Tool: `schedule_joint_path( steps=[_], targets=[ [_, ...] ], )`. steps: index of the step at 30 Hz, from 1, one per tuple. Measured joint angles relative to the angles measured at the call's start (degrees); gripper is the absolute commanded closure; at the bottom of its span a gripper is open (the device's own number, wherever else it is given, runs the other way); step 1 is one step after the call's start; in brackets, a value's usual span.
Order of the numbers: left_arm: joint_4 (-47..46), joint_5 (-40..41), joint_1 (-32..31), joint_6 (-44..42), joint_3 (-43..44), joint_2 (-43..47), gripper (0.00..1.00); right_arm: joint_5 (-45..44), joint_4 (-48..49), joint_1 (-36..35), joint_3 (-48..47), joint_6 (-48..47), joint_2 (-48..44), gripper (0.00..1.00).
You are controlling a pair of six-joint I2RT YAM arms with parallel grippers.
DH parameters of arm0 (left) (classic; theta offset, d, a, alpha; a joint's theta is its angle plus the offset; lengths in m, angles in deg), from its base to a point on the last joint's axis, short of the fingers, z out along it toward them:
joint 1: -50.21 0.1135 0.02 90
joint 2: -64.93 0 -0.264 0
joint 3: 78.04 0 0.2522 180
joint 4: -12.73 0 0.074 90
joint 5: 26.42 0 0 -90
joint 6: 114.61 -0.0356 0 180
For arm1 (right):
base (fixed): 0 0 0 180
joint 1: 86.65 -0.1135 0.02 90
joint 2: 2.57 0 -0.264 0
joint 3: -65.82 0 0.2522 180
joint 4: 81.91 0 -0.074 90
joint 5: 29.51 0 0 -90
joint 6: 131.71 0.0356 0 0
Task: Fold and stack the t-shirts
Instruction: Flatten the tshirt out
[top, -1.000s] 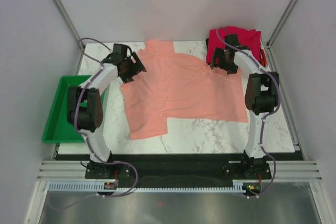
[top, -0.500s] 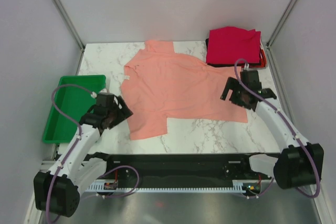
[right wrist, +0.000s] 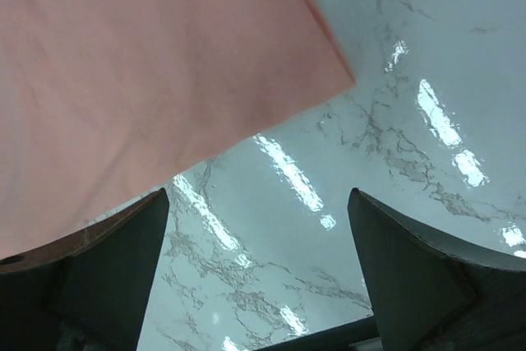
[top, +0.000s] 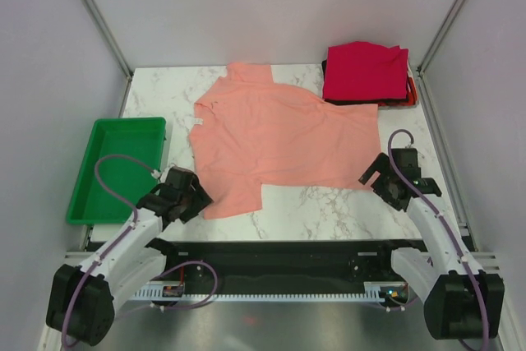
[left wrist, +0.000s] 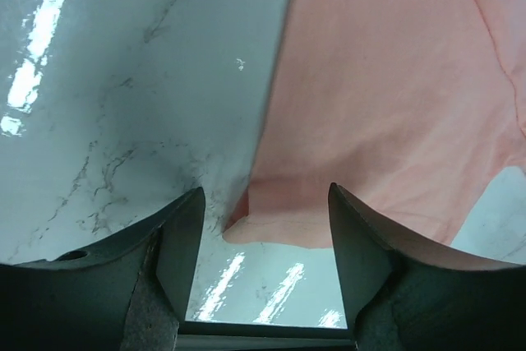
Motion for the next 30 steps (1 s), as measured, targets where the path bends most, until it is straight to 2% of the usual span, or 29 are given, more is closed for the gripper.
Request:
schedule_joint_path(
  steps=[4, 7, 9, 15, 21, 24, 25, 27, 30],
  targets=[
    [-3.5, 0.4, -2.1, 1.9, -0.7, -0.9, 0.37, -0.4, 1.5, 4.2, 0.9, 1.2, 0.4, 0.02],
    [-5.0, 0.4, -2.7, 2.7, -1.3, -1.0, 0.46, -0.3, 3.6, 8.1, 1.7, 1.3, 1.8, 0.02],
    [-5.6, 0.4, -2.8, 3.2, -1.7, -1.2, 0.63, 0.1, 5.4, 10.0, 2.9, 1.3, 2.9, 0.08],
    [-6.3, 0.4, -2.8, 3.4, -2.4, -1.2, 0.67, 2.0, 11.6, 11.2, 6.0, 1.6, 7.9, 0.17],
    [-6.6, 0.4, -2.8, 3.4, -2.4, -0.8, 0.68, 1.6, 18.5, 11.3, 5.6, 1.6, 12.5, 0.36],
    [-6.6, 0.4, -2.8, 3.4, -2.4, -0.1, 0.68, 1.8, 22.9, 11.5, 4.8, 1.6, 16.0, 0.50],
    [-6.6, 0.3, -2.8, 3.4, -2.4, 0.0, 0.68, 1.8, 24.2, 11.5, 4.8, 1.7, 16.9, 0.60],
    [-6.6, 0.3, -2.8, 3.3, -2.4, 0.1, 0.69, 1.9, 26.1, 11.7, 4.9, 1.7, 18.1, 0.70],
    [-6.6, 0.3, -2.8, 3.2, -2.4, 0.5, 0.74, 1.9, 26.3, 11.8, 5.8, 2.2, 17.5, 0.92]
  ],
)
